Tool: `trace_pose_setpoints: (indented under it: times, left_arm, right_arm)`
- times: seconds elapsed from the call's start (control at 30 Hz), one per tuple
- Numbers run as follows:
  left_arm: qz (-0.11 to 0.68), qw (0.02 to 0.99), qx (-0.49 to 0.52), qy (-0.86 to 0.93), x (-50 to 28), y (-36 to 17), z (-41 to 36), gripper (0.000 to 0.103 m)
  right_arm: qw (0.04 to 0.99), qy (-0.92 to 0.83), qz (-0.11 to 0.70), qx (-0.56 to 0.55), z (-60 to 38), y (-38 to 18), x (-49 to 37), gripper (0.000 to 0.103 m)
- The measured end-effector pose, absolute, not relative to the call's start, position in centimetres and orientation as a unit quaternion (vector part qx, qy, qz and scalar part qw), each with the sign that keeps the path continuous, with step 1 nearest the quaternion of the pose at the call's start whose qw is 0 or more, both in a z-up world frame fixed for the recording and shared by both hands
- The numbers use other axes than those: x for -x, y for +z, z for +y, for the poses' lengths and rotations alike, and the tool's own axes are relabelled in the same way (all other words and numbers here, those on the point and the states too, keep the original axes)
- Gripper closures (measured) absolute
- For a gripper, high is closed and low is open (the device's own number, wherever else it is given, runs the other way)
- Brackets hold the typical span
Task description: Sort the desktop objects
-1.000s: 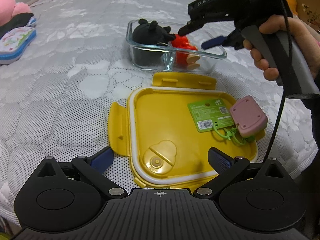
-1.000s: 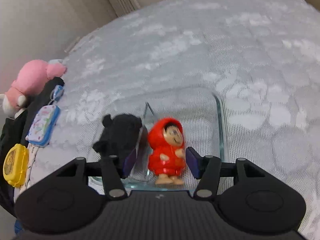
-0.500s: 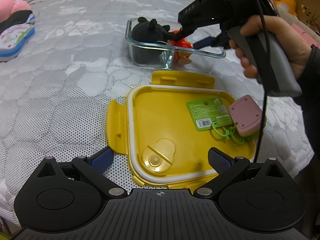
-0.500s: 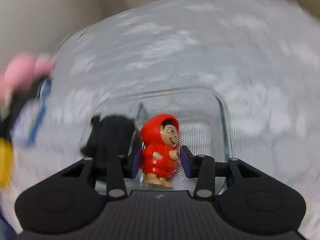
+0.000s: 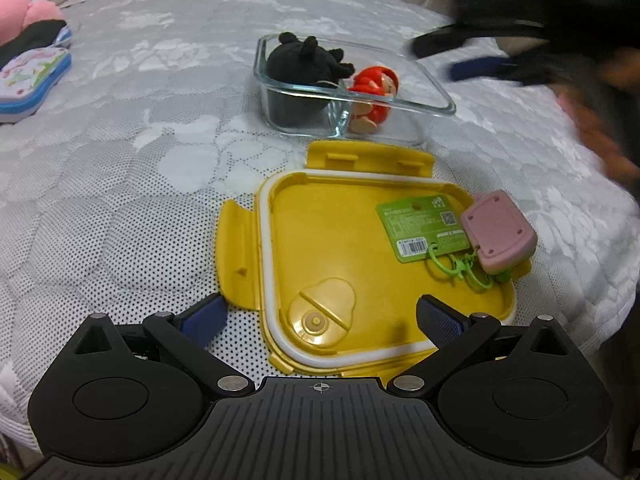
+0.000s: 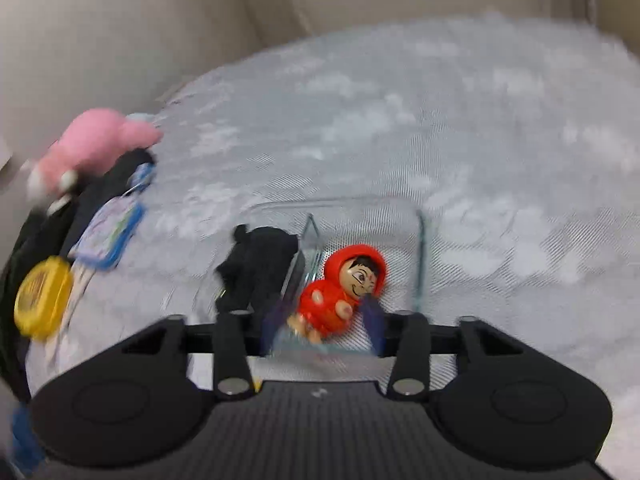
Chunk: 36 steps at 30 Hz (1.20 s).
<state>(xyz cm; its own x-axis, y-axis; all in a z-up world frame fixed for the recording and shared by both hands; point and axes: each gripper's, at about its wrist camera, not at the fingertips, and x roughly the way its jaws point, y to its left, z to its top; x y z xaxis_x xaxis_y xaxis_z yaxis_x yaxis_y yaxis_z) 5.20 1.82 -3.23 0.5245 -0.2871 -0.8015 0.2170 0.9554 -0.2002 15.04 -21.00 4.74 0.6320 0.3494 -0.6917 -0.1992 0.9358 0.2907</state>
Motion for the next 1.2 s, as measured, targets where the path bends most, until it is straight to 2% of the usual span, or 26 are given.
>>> trace_pose_setpoints:
  times: [0.2,0.4,0.47,0.5,0.57,0.6,0.73,0.8,0.83,0.87,1.1,1.2]
  left_arm:
    - [0.467,0.874,0.028,-0.127,-5.7,-3.2,0.9,0.0]
    - [0.47,0.874,0.03,-0.119,-5.6,-2.9,1.0,0.0]
    - [0.468,0.876,0.018,-0.114,-5.4,-2.7,0.8,0.0]
    - [0.466,0.878,0.011,-0.112,-5.3,-2.6,0.7,0.0]
    - [0.462,0.88,0.001,-0.11,-5.2,-2.4,0.7,0.0]
    - [0.46,0.882,0.0,-0.108,-5.1,-2.2,0.7,0.0]
    - [0.451,0.887,0.009,-0.103,-5.2,-1.6,1.3,0.0]
    - [0.451,0.886,0.017,-0.103,-5.4,-1.6,1.5,0.0]
    - [0.452,0.886,0.019,-0.103,-5.4,-1.7,1.6,0.0]
    - [0.453,0.885,0.021,-0.105,-5.4,-1.7,1.7,0.0]
    - [0.45,0.885,0.019,-0.121,-5.4,-1.6,0.8,0.0]
    - [0.447,0.885,0.008,-0.131,-5.2,-1.6,0.2,0.0]
  right_arm:
    - [0.911,0.155,0.381,-0.012,-22.5,5.9,-7.3,0.043]
    - [0.898,0.171,0.405,-0.03,-22.8,1.9,-4.3,0.043]
    - [0.89,0.176,0.418,-0.046,-22.8,0.5,-4.4,0.05]
    - [0.886,0.18,0.425,-0.051,-22.8,-0.1,-4.5,0.063]
    - [0.883,0.191,0.425,-0.056,-22.9,-0.8,-4.6,0.077]
    - [0.885,0.193,0.421,-0.05,-22.7,-0.8,-4.6,0.078]
    - [0.891,0.204,0.405,-0.03,-22.5,0.0,-4.3,0.077]
    - [0.885,0.212,0.415,-0.001,-22.0,0.3,-4.5,0.067]
    - [0.886,0.207,0.416,0.003,-21.9,0.4,-4.5,0.058]
    - [0.888,0.204,0.411,0.004,-22.0,0.7,-4.5,0.056]
    - [0.911,0.187,0.361,-0.07,-23.3,4.6,-6.7,0.056]
    - [0.909,0.177,0.37,-0.075,-21.8,5.5,-10.8,0.061]
